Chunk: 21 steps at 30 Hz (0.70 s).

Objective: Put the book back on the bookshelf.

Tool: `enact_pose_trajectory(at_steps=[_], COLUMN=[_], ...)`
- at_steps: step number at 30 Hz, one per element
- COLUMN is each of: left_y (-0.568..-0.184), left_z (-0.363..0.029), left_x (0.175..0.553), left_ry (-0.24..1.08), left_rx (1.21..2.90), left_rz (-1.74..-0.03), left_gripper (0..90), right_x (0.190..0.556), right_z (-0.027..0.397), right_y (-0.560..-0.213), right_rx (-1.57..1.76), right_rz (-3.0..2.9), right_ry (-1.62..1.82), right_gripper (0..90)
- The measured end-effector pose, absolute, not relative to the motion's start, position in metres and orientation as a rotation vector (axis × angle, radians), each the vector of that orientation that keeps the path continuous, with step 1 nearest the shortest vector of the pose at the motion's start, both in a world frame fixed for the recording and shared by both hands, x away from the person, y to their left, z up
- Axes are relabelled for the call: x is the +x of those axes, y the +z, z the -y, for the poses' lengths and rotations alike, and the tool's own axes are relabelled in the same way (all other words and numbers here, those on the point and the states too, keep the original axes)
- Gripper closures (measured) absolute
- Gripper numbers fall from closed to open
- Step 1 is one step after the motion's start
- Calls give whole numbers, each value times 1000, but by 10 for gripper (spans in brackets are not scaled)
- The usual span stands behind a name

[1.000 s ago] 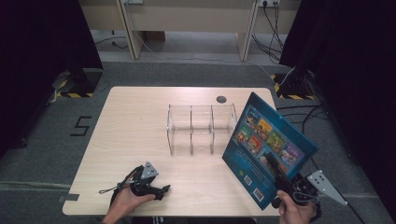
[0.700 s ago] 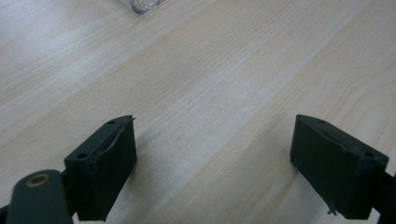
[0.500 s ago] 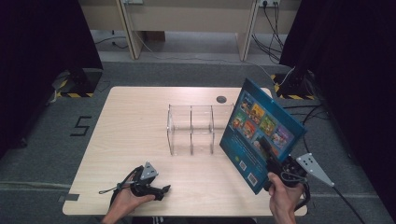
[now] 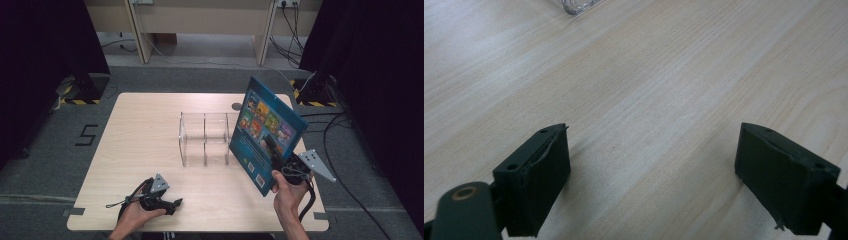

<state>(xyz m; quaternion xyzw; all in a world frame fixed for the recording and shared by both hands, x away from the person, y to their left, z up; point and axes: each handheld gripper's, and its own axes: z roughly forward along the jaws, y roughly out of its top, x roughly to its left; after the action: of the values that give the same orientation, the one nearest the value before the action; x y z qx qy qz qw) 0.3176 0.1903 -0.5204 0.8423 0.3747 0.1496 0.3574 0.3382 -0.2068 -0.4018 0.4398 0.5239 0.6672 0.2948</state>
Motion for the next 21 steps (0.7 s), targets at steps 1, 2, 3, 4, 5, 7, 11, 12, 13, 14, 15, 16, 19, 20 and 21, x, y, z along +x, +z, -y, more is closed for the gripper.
enact_pose_trajectory(at_steps=[1, 2, 3, 4, 5, 7, 11, 12, 13, 14, 15, 16, 19, 20, 21], left_y=[-520, -520, -520, -520, -520, -521, -521, -521, -521, -521, -521, -521, -521, -521, -521], left_z=[-190, -190, -190, -190, -190, -190, -191, -191, -191, -191, -191, -191, -191, -191, -191], left_x=[318, 318, 318, 318, 318, 317, 317, 317, 317, 317, 317, 317, 317, 317, 317], left_ry=[386, 386, 386, 386, 386, 386, 383, 386, 386, 388, 386, 385, 388, 388, 388], left_rx=[2174, 2174, 2174, 2174, 2174, 2172, 2169, 2168, 2168, 2162, 2166, 2168, 2163, 2165, 2165], left_rz=[-967, -968, -968, -967, -967, -967, -965, -965, -965, -964, -964, -964, -964, -964, -964], left_gripper=[135, 135, 135, 135, 135, 135, 136, 136, 135, 136, 135, 136, 136, 135, 135], right_x=[338, 342, 342, 347, 350, 352, 361, 364, 364, 368, 370, 371, 375, 376, 377], right_z=[207, 203, 203, 200, 198, 196, 191, 190, 190, 188, 187, 186, 182, 181, 180], right_y=[-402, -402, -402, -402, -401, -401, -401, -402, -402, -403, -404, -404, -405, -405, -406], right_rx=[1171, 1167, 1167, 1165, 1159, 1153, 1134, 1138, 1138, 1141, 1146, 1144, 1138, 1134, 1127], right_rz=[-1394, -1400, -1400, -1399, -1399, -1395, -1393, -1389, -1389, -1376, -1376, -1378, -1376, -1373, -1371], right_ry=[1776, 1766, 1766, 1758, 1753, 1738, 1689, 1678, 1678, 1670, 1671, 1668, 1659, 1653, 1642], right_gripper=[816, 817, 817, 818, 819, 819, 818, 818, 818, 818, 818, 818, 818, 819, 819])
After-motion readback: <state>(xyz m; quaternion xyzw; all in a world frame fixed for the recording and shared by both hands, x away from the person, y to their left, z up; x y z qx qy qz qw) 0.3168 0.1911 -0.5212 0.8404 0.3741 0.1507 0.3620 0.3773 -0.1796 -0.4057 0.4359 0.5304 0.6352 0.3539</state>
